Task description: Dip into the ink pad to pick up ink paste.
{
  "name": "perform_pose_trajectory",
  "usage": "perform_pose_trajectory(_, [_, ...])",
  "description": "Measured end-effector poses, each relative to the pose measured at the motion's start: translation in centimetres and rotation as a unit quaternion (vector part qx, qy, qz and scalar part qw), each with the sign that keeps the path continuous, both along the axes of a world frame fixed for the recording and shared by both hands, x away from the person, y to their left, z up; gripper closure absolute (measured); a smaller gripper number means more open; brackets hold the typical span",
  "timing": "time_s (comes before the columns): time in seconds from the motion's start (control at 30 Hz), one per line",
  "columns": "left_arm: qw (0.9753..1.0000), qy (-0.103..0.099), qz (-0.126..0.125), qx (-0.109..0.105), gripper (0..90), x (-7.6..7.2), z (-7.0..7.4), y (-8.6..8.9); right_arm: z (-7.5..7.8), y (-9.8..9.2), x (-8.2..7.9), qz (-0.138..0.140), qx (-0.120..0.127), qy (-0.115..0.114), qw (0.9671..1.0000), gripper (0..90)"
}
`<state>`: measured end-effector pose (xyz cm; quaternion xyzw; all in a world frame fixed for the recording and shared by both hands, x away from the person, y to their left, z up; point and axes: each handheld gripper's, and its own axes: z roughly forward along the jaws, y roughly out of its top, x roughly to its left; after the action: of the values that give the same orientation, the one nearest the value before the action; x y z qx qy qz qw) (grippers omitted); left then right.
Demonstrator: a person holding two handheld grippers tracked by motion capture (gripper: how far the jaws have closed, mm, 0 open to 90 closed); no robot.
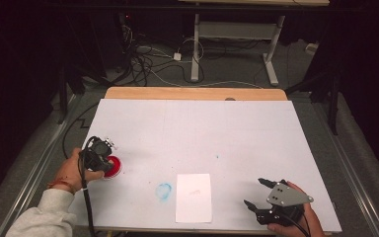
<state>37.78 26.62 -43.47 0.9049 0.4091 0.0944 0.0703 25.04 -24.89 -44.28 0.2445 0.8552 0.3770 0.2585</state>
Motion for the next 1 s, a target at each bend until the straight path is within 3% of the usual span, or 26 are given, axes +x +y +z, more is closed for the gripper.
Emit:
perform_pose_trajectory(0.17, [1.0,-0.005,0.003,-0.004,74.1,-0.1,0.0,0.1,0.1,0.0,-0.1,-0.001,-0.002,-0.003,1.0,23.0])
perform_pose_trajectory(0.3, [0.9996,-0.011,0.009,-0.024,74.0,-0.3,0.1,0.6,0.1,-0.1,-0.1,-0.002,0.001,-0.003,1.0,22.8])
perform_pose_trajectory(0.47, [0.9994,-0.012,0.001,-0.033,74.0,-0.5,0.5,0.9,0.0,-0.1,0.0,-0.002,0.001,-0.001,1.0,22.6])
perform_pose_trajectory(0.77, [0.9979,-0.048,-0.003,-0.043,73.9,-1.2,4.7,1.3,0.1,-0.1,-0.1,-0.003,0.0,-0.002,1.0,22.5])
perform_pose_trajectory(1.0, [0.9984,-0.049,-0.005,-0.029,73.8,-1.2,5.5,1.3,0.1,-0.1,-0.1,0.002,-0.002,-0.001,1.0,22.5])
